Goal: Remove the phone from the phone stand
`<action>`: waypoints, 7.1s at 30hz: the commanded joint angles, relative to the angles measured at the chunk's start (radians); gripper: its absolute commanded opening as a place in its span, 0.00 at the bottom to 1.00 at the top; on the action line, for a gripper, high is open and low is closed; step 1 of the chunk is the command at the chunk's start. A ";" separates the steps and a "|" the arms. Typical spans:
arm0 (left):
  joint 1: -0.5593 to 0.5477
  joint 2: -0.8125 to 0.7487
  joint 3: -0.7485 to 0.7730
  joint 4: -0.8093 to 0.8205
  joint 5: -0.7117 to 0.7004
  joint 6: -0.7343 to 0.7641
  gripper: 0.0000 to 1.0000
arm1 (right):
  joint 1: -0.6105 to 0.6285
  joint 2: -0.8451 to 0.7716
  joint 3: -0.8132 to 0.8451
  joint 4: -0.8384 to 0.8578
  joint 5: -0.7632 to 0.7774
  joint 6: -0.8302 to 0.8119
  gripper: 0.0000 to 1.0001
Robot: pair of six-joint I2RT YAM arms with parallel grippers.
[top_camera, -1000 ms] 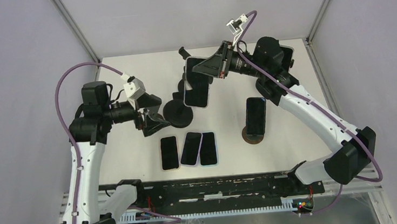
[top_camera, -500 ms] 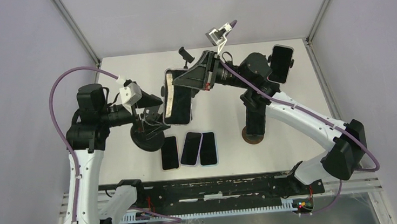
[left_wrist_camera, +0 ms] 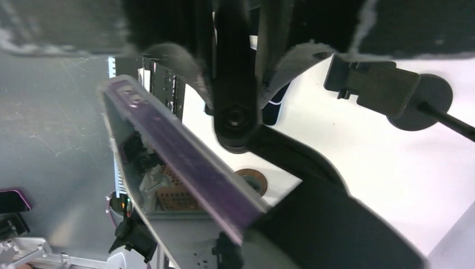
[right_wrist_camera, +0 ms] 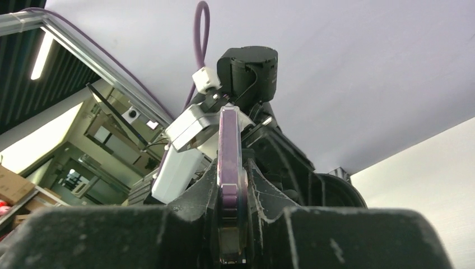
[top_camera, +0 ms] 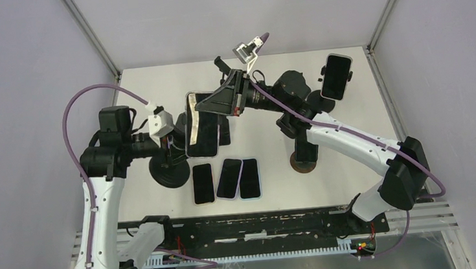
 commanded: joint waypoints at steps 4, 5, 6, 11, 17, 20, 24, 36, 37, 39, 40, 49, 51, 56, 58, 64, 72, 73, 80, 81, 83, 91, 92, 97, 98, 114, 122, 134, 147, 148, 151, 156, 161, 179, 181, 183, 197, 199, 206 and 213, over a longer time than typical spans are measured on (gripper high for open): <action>0.001 0.021 0.067 -0.179 0.048 0.236 0.02 | 0.007 -0.071 0.002 0.187 0.019 -0.068 0.09; 0.001 0.022 0.071 -0.188 0.052 0.240 0.02 | 0.006 -0.071 -0.002 0.187 0.006 -0.079 0.15; 0.001 0.023 0.076 -0.193 0.056 0.241 0.02 | 0.007 -0.069 -0.006 0.183 -0.012 -0.091 0.20; 0.001 0.025 0.089 -0.217 0.079 0.243 0.02 | 0.007 -0.063 -0.002 0.103 -0.095 -0.176 0.38; 0.001 0.023 0.103 -0.300 0.079 0.308 0.02 | 0.000 -0.004 0.164 -0.203 -0.250 -0.402 0.52; 0.001 0.028 0.113 -0.338 0.074 0.346 0.02 | -0.001 0.022 0.227 -0.333 -0.275 -0.488 0.47; 0.001 0.032 0.119 -0.380 0.058 0.393 0.02 | -0.005 0.033 0.241 -0.351 -0.303 -0.509 0.34; 0.001 0.032 0.123 -0.432 0.030 0.465 0.02 | -0.058 0.052 0.319 -0.424 -0.364 -0.543 0.00; 0.001 0.032 0.114 -0.434 0.024 0.473 0.02 | -0.077 0.043 0.315 -0.387 -0.360 -0.513 0.00; 0.001 0.026 0.087 -0.434 0.008 0.491 0.02 | -0.113 0.007 0.278 -0.251 -0.342 -0.432 0.00; 0.001 0.023 0.073 -0.434 0.000 0.498 0.02 | -0.130 -0.015 0.256 -0.188 -0.329 -0.392 0.00; 0.001 -0.017 -0.049 -0.435 -0.064 0.543 0.02 | -0.274 -0.177 0.137 0.022 -0.207 -0.293 0.00; 0.001 -0.030 -0.068 -0.436 -0.075 0.551 0.02 | -0.306 -0.196 0.132 0.014 -0.203 -0.293 0.00; 0.001 -0.037 -0.098 -0.436 -0.106 0.562 0.02 | -0.343 -0.201 0.195 -0.086 -0.199 -0.353 0.00; 0.001 -0.035 -0.104 -0.436 -0.111 0.568 0.02 | -0.352 -0.198 0.214 -0.098 -0.199 -0.359 0.00; 0.001 -0.030 -0.122 -0.436 -0.142 0.580 0.02 | -0.409 -0.210 0.243 -0.108 -0.200 -0.354 0.00; 0.001 -0.022 -0.112 -0.432 -0.162 0.580 0.02 | -0.468 -0.198 0.304 -0.123 -0.215 -0.310 0.00; 0.000 -0.020 -0.107 -0.431 -0.160 0.577 0.02 | -0.472 -0.200 0.303 -0.136 -0.216 -0.312 0.00; 0.001 -0.006 -0.068 -0.406 -0.142 0.520 0.02 | -0.494 -0.212 0.316 -0.535 -0.166 -0.555 0.00; 0.001 -0.002 -0.056 -0.390 -0.133 0.487 0.02 | -0.494 -0.212 0.299 -0.602 -0.151 -0.594 0.00; 0.001 0.005 -0.028 -0.327 -0.107 0.387 0.02 | -0.486 -0.223 0.205 -0.721 -0.118 -0.664 0.00; 0.001 -0.007 0.023 -0.028 -0.086 0.007 0.02 | -0.347 -0.180 -0.123 -0.948 0.014 -0.924 0.00; 0.001 -0.009 0.030 -0.019 -0.084 -0.002 0.02 | -0.309 -0.158 -0.129 -0.989 0.069 -0.964 0.00; 0.001 -0.018 0.037 -0.018 -0.092 -0.006 0.02 | -0.195 -0.014 -0.086 -1.143 0.231 -1.062 0.00; 0.001 -0.018 0.036 -0.019 -0.093 -0.007 0.02 | -0.184 0.013 -0.081 -1.161 0.260 -1.069 0.00; 0.001 -0.009 0.028 -0.052 -0.096 0.037 0.02 | -0.151 0.085 -0.067 -1.257 0.336 -1.084 0.00; 0.001 -0.006 0.028 -0.055 -0.095 0.042 0.02 | -0.152 -0.015 -0.074 -1.289 0.285 -1.085 0.00; 0.000 -0.007 0.034 -0.082 -0.098 0.069 0.02 | -0.159 -0.006 -0.311 -1.087 0.143 -1.016 0.00; 0.001 -0.007 0.036 -0.086 -0.093 0.074 0.02 | -0.224 0.061 -0.373 -0.925 0.238 -0.952 0.51; 0.001 -0.006 0.036 -0.086 -0.094 0.074 0.02 | -0.222 0.063 -0.368 -0.926 0.262 -0.957 0.57; 0.001 -0.001 0.037 -0.086 -0.092 0.071 0.02 | -0.214 0.062 -0.353 -0.937 0.327 -0.960 0.68; 0.000 0.002 0.037 -0.085 -0.083 0.072 0.02 | -0.189 0.044 -0.308 -0.989 0.427 -0.957 0.81; 0.001 0.007 0.034 -0.086 -0.079 0.073 0.02 | -0.165 -0.011 -0.214 -1.042 0.481 -0.966 0.92; 0.001 -0.006 -0.044 -0.224 -0.076 0.306 0.03 | -0.167 -0.229 -0.015 -0.618 -0.257 -0.682 0.98; 0.001 0.003 -0.043 -0.248 -0.059 0.322 0.03 | -0.143 -0.213 -0.010 -0.569 -0.274 -0.643 0.98; 0.001 0.004 -0.041 -0.250 -0.049 0.323 0.03 | -0.111 -0.177 0.018 -0.577 -0.271 -0.649 0.98; 0.001 0.003 -0.007 -0.250 -0.034 0.296 0.02 | 0.066 -0.010 0.215 -0.853 -0.140 -0.827 0.70; 0.001 0.009 -0.001 -0.218 -0.024 0.238 0.02 | 0.072 -0.023 0.197 -0.841 -0.125 -0.828 0.55; 0.001 -0.026 -0.070 0.153 -0.049 -0.209 0.10 | 0.079 -0.085 0.164 -0.803 0.026 -0.856 0.00; 0.000 -0.043 -0.082 0.192 -0.081 -0.272 0.99 | 0.075 -0.093 0.269 -0.932 0.145 -0.944 0.00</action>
